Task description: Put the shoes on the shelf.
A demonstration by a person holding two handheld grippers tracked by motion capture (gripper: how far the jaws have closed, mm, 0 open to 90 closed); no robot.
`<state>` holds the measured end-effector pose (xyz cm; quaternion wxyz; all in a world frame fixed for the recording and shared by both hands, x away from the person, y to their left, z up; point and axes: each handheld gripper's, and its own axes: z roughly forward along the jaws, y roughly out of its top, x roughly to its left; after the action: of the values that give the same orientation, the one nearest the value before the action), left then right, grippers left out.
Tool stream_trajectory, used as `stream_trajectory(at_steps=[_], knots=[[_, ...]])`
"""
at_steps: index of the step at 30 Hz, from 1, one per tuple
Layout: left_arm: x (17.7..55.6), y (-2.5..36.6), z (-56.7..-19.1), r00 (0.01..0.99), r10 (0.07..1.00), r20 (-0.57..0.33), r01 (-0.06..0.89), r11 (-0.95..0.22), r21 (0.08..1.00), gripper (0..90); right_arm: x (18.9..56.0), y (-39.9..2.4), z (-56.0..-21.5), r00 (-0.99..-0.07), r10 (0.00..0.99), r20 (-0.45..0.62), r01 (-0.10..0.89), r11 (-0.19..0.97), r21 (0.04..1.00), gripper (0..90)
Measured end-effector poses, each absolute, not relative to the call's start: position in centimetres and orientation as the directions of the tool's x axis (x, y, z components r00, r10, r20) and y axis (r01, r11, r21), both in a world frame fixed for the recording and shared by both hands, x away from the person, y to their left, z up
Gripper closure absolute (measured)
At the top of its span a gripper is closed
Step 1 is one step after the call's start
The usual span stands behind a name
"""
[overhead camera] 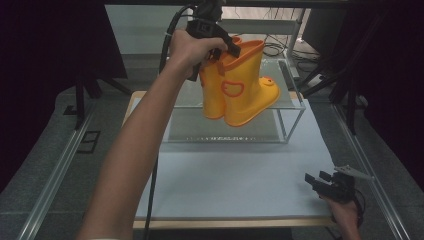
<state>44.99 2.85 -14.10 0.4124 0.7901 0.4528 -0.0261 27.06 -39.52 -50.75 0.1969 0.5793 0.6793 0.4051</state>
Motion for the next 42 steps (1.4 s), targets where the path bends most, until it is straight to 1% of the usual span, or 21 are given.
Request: stream_trajectory(at_steps=[7, 12, 14, 16, 21, 26, 30, 35, 36, 38, 39, 40, 42], knots=[[47.9, 2.3, -14.9, 0.482, 0.786, -0.388, 0.770, -0.169, 0.615, 81.8, 27.1, -39.1, -50.7, -0.270, 0.943, 0.196, 0.627, 0.018, 0.779, 31.9], [49.5, 2.0, -15.1, 0.425, 0.829, -0.364, 0.778, -0.129, 0.615, 81.8, 27.1, -39.0, -50.6, -0.270, 0.942, 0.200, 0.625, 0.014, 0.780, 31.9], [50.1, 2.2, -15.2, 0.391, 0.843, -0.369, 0.783, -0.094, 0.614, 81.8, 27.1, -39.1, -50.6, -0.270, 0.942, 0.201, 0.622, 0.012, 0.783, 31.9], [50.6, 2.3, -15.4, 0.360, 0.862, -0.357, 0.784, -0.072, 0.616, 81.9, 27.1, -39.1, -50.6, -0.268, 0.942, 0.201, 0.621, 0.010, 0.784, 31.9], [51.4, 2.7, -16.0, 0.311, 0.892, -0.327, 0.783, -0.045, 0.620, 81.8, 27.1, -39.1, -50.6, -0.270, 0.942, 0.200, 0.621, 0.012, 0.784, 31.9], [51.8, 3.5, -16.4, 0.279, 0.912, -0.302, 0.779, -0.032, 0.626, 81.7, 27.2, -39.0, -50.7, -0.273, 0.942, 0.195, 0.623, 0.019, 0.782, 31.9], [52.1, 3.4, -17.3, 0.275, 0.918, -0.286, 0.786, -0.043, 0.616, 81.3, 27.2, -38.7, -50.7, -0.278, 0.941, 0.190, 0.623, 0.026, 0.782, 31.9], [52.3, 3.8, -17.6, 0.271, 0.918, -0.290, 0.786, -0.037, 0.617, 80.3, 27.1, -38.7, -50.7, -0.279, 0.941, 0.190, 0.624, 0.027, 0.781, 31.9], [52.3, 3.9, -17.6, 0.276, 0.912, -0.302, 0.785, -0.033, 0.618, 78.7, 27.1, -38.7, -50.7, -0.279, 0.941, 0.190, 0.625, 0.027, 0.780, 31.9], [52.2, 4.1, -17.4, 0.280, 0.907, -0.315, 0.782, -0.026, 0.623, 68.3, 27.1, -38.8, -50.8, -0.278, 0.941, 0.192, 0.625, 0.025, 0.781, 31.8], [52.1, 4.2, -17.2, 0.287, 0.903, -0.319, 0.765, -0.016, 0.644, 63.7, 27.1, -38.8, -50.8, -0.277, 0.942, 0.191, 0.625, 0.026, 0.780, 31.9], [51.9, 4.2, -16.8, 0.290, 0.898, -0.330, 0.750, 0.001, 0.661, 61.9, 27.1, -38.8, -50.8, -0.277, 0.942, 0.189, 0.626, 0.028, 0.780, 31.9], [51.5, 4.3, -15.9, 0.306, 0.893, -0.330, 0.733, 0.000, 0.680, 55.3, 27.1, -38.8, -50.8, -0.277, 0.942, 0.192, 0.629, 0.027, 0.777, 31.9]])
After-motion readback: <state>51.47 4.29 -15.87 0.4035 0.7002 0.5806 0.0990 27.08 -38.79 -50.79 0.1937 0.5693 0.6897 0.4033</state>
